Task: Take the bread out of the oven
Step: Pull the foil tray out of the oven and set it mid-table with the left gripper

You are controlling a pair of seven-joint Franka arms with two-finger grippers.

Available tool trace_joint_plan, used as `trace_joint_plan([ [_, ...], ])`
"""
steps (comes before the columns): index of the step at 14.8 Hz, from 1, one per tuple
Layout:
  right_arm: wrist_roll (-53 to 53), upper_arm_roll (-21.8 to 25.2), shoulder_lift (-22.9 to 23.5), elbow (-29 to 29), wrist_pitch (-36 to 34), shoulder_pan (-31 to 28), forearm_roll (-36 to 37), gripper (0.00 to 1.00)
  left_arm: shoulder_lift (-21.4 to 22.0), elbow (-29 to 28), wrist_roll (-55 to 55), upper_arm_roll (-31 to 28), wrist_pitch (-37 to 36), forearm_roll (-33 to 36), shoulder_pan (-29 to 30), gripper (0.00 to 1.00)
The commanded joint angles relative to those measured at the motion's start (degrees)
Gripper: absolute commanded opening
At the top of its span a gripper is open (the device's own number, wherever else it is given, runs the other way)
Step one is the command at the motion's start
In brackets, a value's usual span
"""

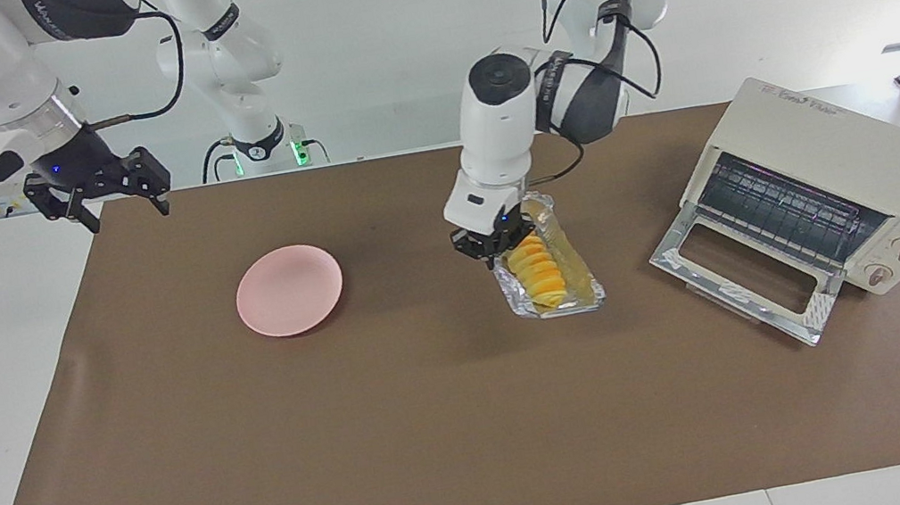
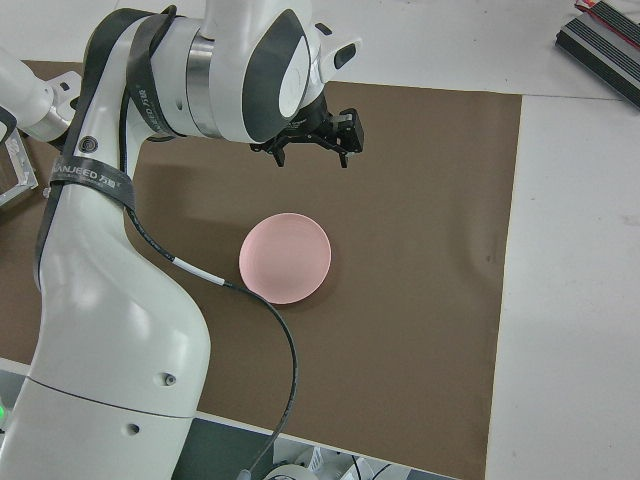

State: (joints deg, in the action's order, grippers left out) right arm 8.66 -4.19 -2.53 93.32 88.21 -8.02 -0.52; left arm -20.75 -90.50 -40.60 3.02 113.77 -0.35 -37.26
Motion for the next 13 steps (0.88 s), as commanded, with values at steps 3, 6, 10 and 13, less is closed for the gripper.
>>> trace_joint_plan([
  [3,0.0,-0.4,-0.9,1.1,-0.1,-0.8,0.5,1.00,-5.5,1.2,1.9,-1.1,1.5,-0.2,-2.6,0.00],
  [6,-0.1,-0.3,-0.9,1.1,-0.1,-0.8,0.4,1.00,-7.2,0.4,2.1,-1.2,4.4,-0.2,-4.8,0.00],
  [10,-0.1,0.0,-1.0,1.2,-0.1,-0.9,0.4,1.00,-7.9,-0.3,2.1,-1.2,5.4,-0.3,-6.2,0.00],
  [13,0.0,0.1,-1.0,1.2,-0.1,-0.9,0.5,1.00,-7.9,-0.3,1.9,-1.2,5.2,-0.4,-6.1,1.00],
])
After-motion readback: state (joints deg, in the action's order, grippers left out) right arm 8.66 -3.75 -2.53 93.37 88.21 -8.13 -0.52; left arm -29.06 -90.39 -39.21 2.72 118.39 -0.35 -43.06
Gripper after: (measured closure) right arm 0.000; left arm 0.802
